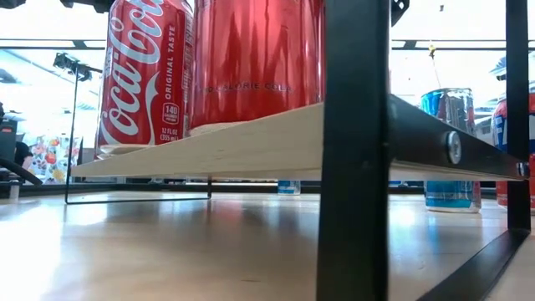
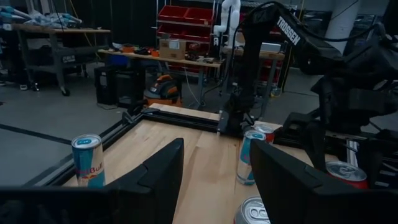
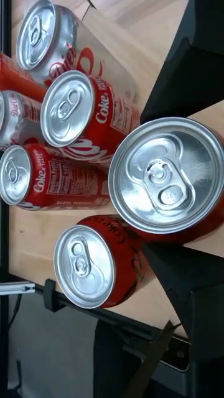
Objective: Place canned beverage on shelf
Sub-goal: Put the red and black soda can on the shelf aligned with the other red and black soda can
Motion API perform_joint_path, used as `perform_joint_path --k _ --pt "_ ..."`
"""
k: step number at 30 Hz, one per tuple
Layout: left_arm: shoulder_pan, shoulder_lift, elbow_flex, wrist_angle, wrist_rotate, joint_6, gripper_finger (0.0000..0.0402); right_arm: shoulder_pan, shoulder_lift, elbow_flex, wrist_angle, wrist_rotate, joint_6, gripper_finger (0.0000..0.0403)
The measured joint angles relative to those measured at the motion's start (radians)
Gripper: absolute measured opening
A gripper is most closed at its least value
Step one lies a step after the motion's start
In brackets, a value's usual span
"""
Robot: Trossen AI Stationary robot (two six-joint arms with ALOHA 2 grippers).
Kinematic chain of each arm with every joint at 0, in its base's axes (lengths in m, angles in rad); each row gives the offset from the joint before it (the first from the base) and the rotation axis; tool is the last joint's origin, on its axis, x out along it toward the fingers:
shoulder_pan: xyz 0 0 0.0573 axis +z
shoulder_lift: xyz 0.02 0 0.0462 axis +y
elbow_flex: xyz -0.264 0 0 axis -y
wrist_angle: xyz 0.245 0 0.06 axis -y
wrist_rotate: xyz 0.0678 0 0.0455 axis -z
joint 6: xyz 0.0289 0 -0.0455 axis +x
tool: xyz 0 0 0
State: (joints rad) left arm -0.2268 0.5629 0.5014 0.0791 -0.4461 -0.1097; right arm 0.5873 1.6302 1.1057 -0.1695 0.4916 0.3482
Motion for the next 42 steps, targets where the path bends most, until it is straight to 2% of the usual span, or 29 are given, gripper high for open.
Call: perform_joint_path --k 17,30,35,38,42 --pt "0.0 0.0 0.0 -0.002 0.002 0.0 0.0194 -0.002 -0.002 0.028 -0.081 0.003 -0.057 0.0316" --pt "0.0 0.0 0.0 -0.002 0.001 0.0 0.0194 -0.028 -0.002 0.021 -0.083 -0.071 -0.051 0.0316" --pt "0.0 0.0 0.0 -0.002 0.001 0.0 0.0194 -0.041 0.01 0.102 -0.18 -0.1 -0.088 0.0316" --pt "0.0 0.0 0.0 -0.002 0.001 0.0 0.0194 -0.049 0.008 0.161 -0.275 -0.067 -0.117 0.0316" --pt "0.0 0.0 0.0 -0.003 0.001 0.0 0.0194 -0.074 0.006 0.185 -0.293 -0.083 -0.161 0.0316"
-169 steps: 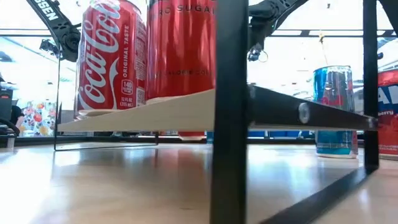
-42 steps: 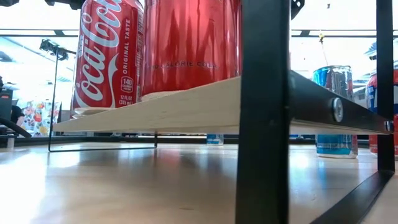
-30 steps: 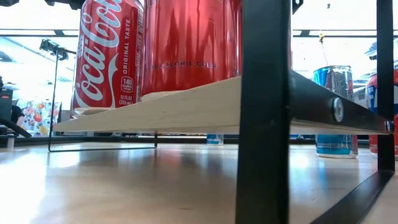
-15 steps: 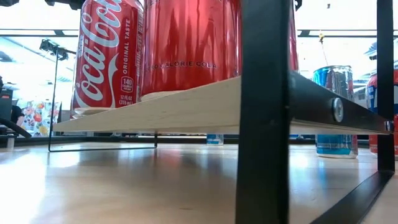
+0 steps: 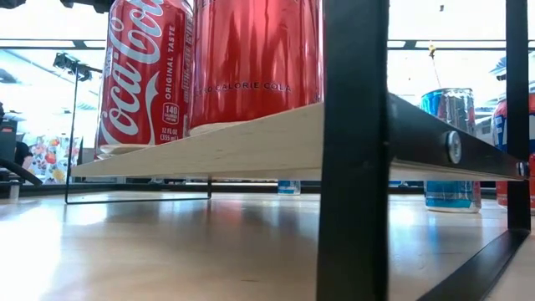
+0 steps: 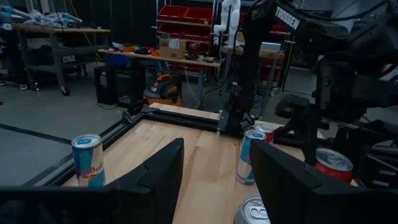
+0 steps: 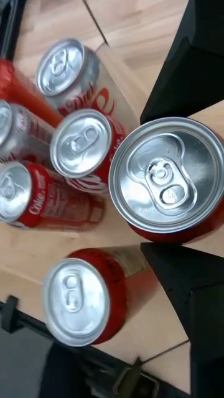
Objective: Place canned beverage on shelf
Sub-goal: Put the red and black soda can on the shelf aligned with the other red and black soda can
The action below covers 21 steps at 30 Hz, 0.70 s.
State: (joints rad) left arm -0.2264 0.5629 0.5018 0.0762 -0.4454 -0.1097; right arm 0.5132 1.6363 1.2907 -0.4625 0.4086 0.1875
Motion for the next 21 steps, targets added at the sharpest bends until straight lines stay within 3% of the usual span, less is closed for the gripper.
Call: perform_joint_path --k 9,21 --pt "0.0 0.0 0.0 0.0 0.0 0.0 0.0194 -0.048 -0.001 0.01 -0.01 -0.171 -0.064 0.0316" --pt "0.0 0.0 0.0 0.0 -0.002 0.006 0.0194 -0.053 -0.003 -0.065 0.052 -0.22 -0.052 0.0316"
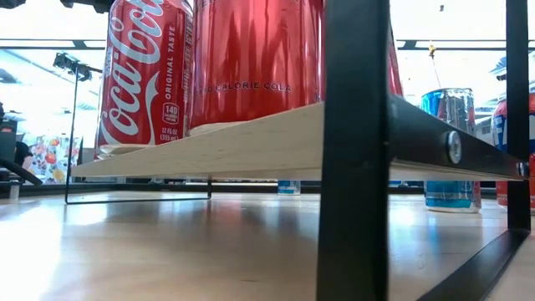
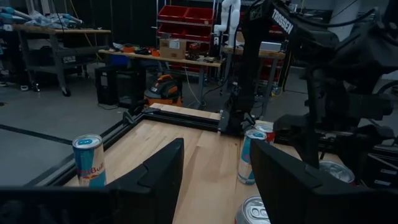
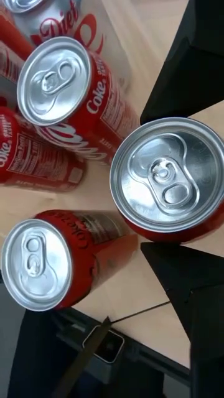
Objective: Place canned beverage on shelf
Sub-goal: Put the red and black soda can on the shelf aligned with the other red and black soda can, then put the orange soda can on the shelf aligned with the other orange soda can
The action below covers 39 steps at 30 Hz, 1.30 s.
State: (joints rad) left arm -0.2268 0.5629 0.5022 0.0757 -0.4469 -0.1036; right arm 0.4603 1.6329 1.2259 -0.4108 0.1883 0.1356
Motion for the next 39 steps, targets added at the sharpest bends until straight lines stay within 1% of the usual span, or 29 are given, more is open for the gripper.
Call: perform_joint_path --k 6,15,22,33,36,39 --pt "0.0 0.0 0.0 0.0 0.0 0.0 0.0194 0.0 0.0 -0.004 0.008 0.0 0.001 0.0318" --pt "0.0 0.0 0.0 0.0 0.001 0.001 0.0194 0.0 -0.002 -0.004 -0.002 -0.001 0.018 0.0363" --pt "0.0 0.0 0.0 0.0 0.001 0.002 0.0194 0.0 -0.002 0.025 -0.021 -0.002 0.019 0.0369" --pt "0.0 0.0 0.0 0.0 0.002 0.002 0.0194 0.0 -0.002 0.143 -0.184 0.011 0.049 0.0369" --pt "0.0 0.0 0.0 -0.002 0.002 0.001 0.0194 0.0 -0.002 0.189 -0.251 0.034 0.056 0.0369" --pt "0.0 0.0 0.0 -0.015 0.002 -0.013 0.0194 0.0 -0.003 0.22 -0.28 0.047 0.055 0.037"
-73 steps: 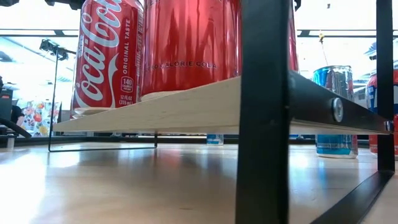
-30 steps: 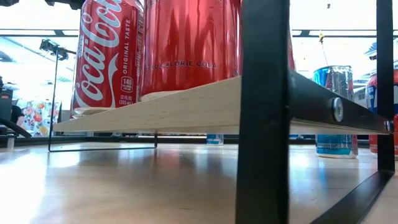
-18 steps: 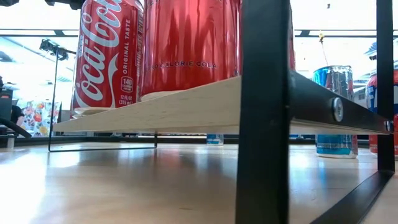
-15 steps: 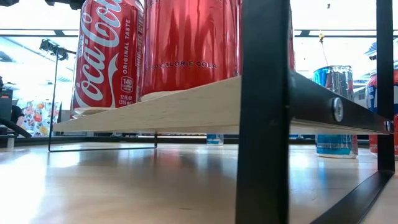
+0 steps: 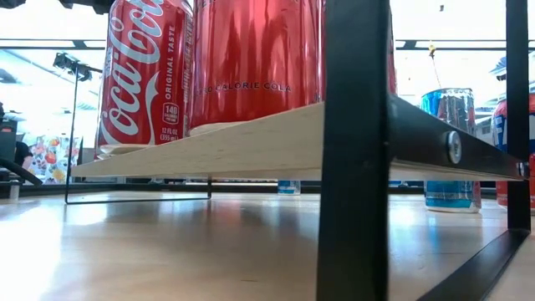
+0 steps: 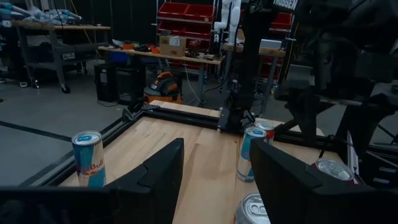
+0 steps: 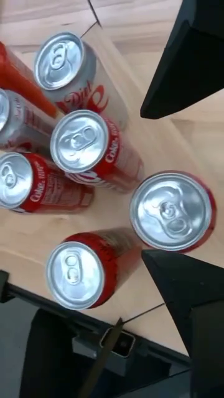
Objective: Place canned beverage on shelf
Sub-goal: Put the orange soda can on the shelf aligned with the other orange soda can
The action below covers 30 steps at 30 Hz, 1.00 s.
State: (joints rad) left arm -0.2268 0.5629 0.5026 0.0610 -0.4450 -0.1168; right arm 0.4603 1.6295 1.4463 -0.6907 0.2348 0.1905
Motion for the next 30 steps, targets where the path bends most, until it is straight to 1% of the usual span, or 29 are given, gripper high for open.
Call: perform_joint_path --k 4,7,11,14,17,20,22,30 --pt "0.0 0.0 0.0 -0.029 0.001 -0.01 0.0194 0.0 0.001 0.029 -0.038 0.003 0.0 0.037" --pt "0.0 0.0 0.0 -0.035 0.001 -0.011 0.0194 0.0 -0.006 0.039 -0.073 0.032 0.0 0.037" --pt "0.0 0.0 0.0 -0.032 0.001 -0.04 0.0194 0.0 -0.031 0.041 -0.075 0.042 0.001 0.037" --pt "0.0 0.0 0.0 -0.028 0.001 -0.08 0.0194 0.0 -0.047 0.041 -0.1 0.086 0.016 0.0369" --pt "-0.003 0.0 0.0 -0.028 0.014 -0.108 0.0194 -0.003 -0.056 0.042 -0.175 0.132 0.041 0.0369" --pt "-0.028 0.001 0.0 -0.027 0.029 -0.066 0.0194 -0.021 -0.057 0.042 -0.261 0.186 0.105 0.0369" --pt "-0.046 0.001 0.0 -0.021 0.026 -0.035 0.0194 -0.04 -0.057 0.042 -0.306 0.19 0.144 0.0369" --pt "-0.065 0.015 0.0 -0.016 0.0 -0.025 0.0194 -0.129 -0.057 0.042 -0.306 0.186 0.148 0.0369"
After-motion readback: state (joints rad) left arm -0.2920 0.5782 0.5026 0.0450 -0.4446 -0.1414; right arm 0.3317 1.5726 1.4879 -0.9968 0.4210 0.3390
